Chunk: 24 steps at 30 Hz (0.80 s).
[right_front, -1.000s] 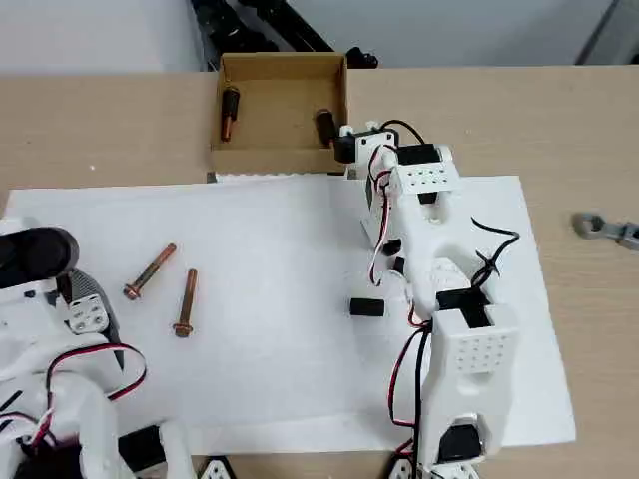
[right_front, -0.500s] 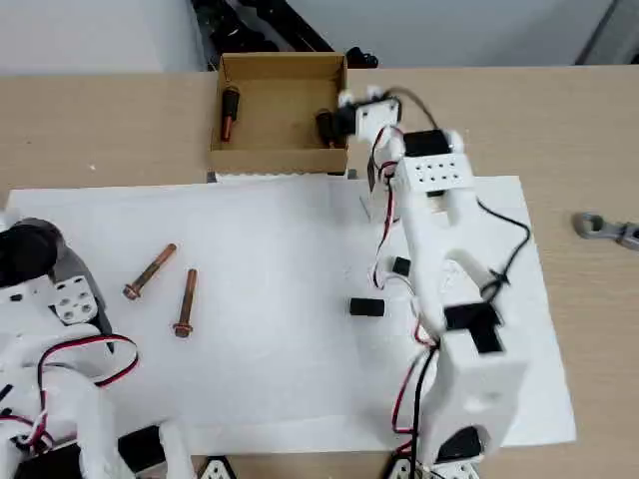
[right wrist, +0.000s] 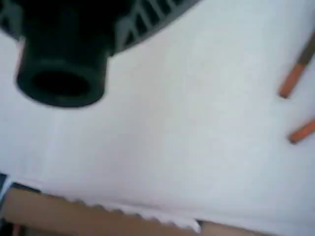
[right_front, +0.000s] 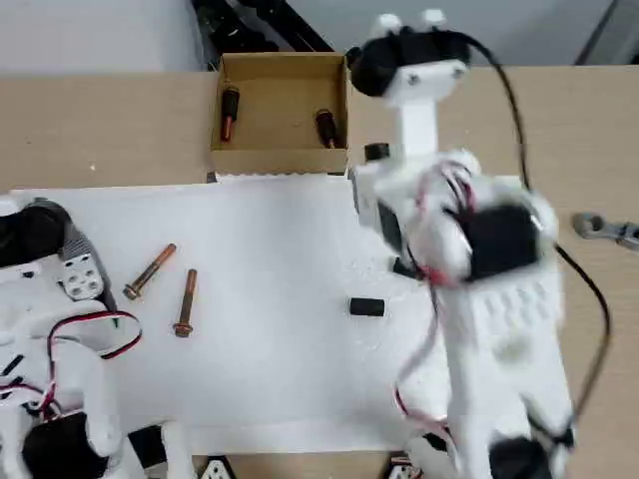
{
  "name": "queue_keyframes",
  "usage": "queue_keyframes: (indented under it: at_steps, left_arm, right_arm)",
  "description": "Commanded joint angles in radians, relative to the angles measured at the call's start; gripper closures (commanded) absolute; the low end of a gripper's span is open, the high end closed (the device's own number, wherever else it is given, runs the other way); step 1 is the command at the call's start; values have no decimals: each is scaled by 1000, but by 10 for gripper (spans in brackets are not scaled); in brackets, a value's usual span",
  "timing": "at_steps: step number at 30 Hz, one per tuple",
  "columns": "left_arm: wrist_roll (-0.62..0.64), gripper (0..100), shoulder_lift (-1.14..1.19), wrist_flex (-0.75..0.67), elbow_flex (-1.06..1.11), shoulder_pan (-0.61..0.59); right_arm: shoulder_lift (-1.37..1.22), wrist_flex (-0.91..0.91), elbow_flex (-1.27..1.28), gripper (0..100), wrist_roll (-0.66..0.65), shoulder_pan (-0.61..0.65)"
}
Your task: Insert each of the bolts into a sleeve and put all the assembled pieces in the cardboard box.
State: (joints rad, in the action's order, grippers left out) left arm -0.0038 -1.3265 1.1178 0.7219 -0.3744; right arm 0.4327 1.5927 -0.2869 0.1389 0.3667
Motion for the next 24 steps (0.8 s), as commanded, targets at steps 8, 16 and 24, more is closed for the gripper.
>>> queue_keyframes:
  at_steps: [8,16,24]
  left_arm:
    - [9,994,-8,-172,1,285]
    - [11,994,-5,-195,-4,371]
    - [100,994,28,-315,-12,489]
  right_arm:
    - [473,56,290,989,48,12]
    - [980,-286,893,989,34,12]
    - [1303,-766,1450,995,-64,85]
